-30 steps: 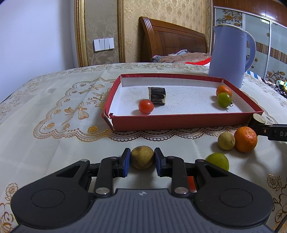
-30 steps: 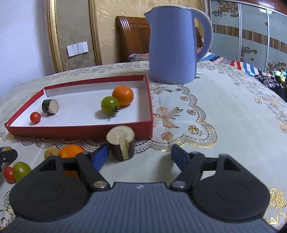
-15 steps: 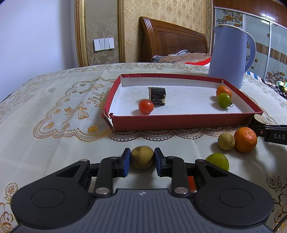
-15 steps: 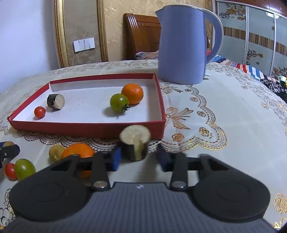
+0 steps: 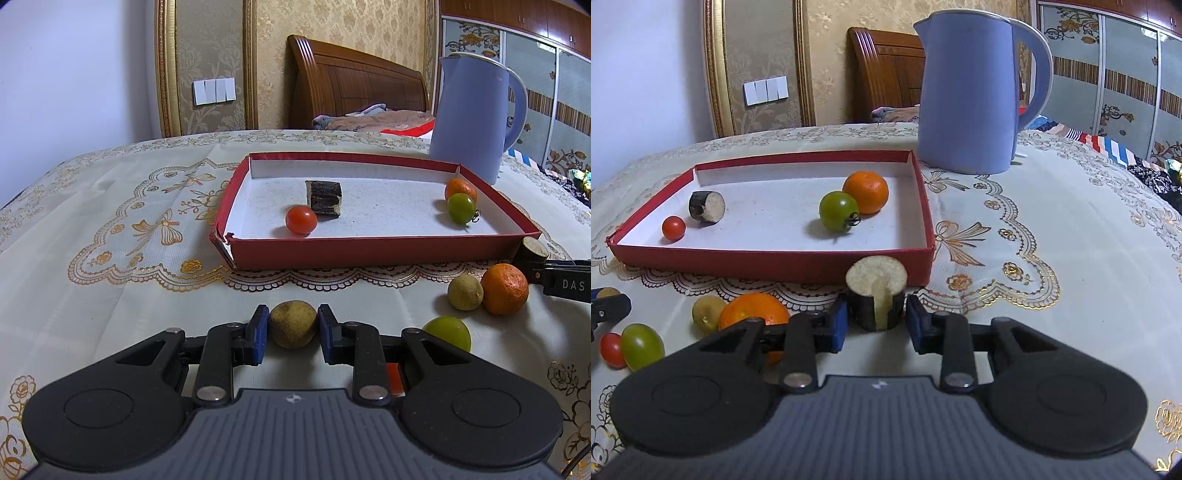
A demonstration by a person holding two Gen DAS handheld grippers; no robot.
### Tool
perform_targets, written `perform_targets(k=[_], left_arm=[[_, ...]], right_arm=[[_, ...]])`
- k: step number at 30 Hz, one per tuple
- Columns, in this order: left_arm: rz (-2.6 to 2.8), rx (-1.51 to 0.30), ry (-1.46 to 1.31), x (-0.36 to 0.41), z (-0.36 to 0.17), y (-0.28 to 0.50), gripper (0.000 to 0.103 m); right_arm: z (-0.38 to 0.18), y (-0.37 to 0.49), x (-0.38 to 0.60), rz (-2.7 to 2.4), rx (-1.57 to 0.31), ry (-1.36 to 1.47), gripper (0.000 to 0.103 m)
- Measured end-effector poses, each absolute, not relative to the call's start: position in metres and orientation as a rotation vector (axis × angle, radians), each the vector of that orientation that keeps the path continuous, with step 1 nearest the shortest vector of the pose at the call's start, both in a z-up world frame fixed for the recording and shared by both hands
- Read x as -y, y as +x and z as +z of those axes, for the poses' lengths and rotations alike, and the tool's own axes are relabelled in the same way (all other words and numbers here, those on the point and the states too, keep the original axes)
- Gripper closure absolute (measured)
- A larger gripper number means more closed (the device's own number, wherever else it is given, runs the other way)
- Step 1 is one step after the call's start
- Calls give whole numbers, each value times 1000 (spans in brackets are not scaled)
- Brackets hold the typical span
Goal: Organize fruits
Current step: 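Carry the brown fruit and wooden cylinder with both grippers into the red tray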
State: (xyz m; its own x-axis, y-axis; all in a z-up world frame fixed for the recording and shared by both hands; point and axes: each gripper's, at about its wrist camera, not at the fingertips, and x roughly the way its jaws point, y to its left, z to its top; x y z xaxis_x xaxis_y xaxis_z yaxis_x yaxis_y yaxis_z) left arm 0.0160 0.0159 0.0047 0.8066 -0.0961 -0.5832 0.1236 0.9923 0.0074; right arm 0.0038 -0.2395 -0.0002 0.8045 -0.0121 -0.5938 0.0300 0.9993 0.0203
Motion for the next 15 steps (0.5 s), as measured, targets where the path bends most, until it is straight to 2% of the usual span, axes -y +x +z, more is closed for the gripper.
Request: perform_targets(k=[15], left_arm=[[-80, -621, 28, -19, 4, 17, 76]], right_arm=[[1, 4, 241, -19, -629, 46, 74]])
